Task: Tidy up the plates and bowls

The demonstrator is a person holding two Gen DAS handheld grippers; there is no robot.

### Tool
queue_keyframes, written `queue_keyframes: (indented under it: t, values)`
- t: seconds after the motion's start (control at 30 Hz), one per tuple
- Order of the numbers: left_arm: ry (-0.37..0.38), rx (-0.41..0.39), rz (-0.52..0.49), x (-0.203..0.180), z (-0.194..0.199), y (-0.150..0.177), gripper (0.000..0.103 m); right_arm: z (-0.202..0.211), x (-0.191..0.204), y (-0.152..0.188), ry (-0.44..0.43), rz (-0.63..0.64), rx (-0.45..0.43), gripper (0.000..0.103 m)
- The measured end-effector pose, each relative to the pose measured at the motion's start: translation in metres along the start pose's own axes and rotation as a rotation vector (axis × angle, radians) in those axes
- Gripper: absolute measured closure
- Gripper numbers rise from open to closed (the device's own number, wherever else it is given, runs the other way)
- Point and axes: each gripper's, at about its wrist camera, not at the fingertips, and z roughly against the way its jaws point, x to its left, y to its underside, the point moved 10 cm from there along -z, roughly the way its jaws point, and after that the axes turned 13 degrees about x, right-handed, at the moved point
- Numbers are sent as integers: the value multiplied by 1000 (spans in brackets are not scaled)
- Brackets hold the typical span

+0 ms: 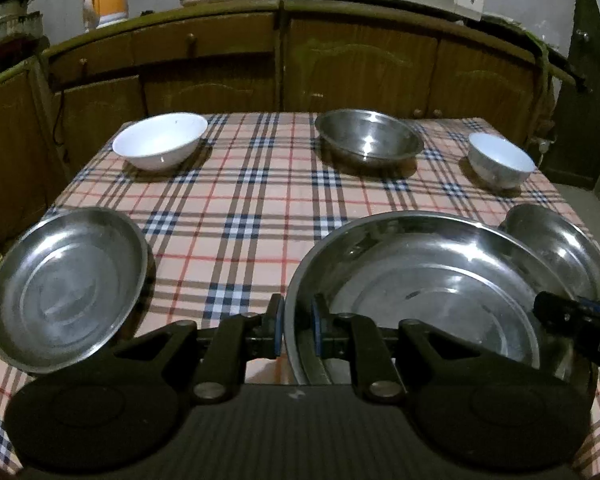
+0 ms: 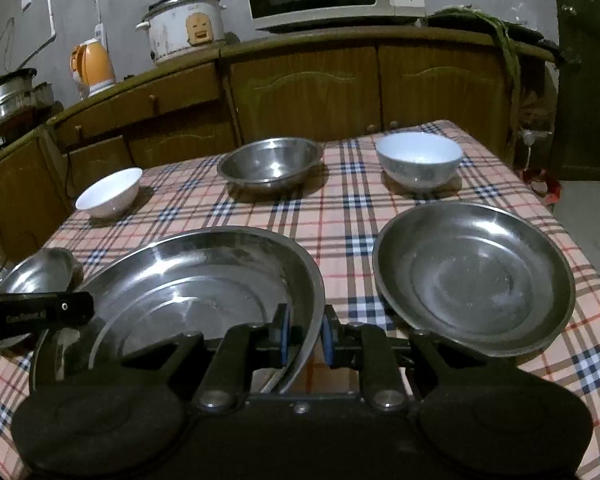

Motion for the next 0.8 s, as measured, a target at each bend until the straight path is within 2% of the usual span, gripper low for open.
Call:
queue_keyframes:
  t: [0.8]
  values:
    - [1, 37, 22, 8, -28, 13, 87, -31, 2, 16, 8, 13, 44, 81]
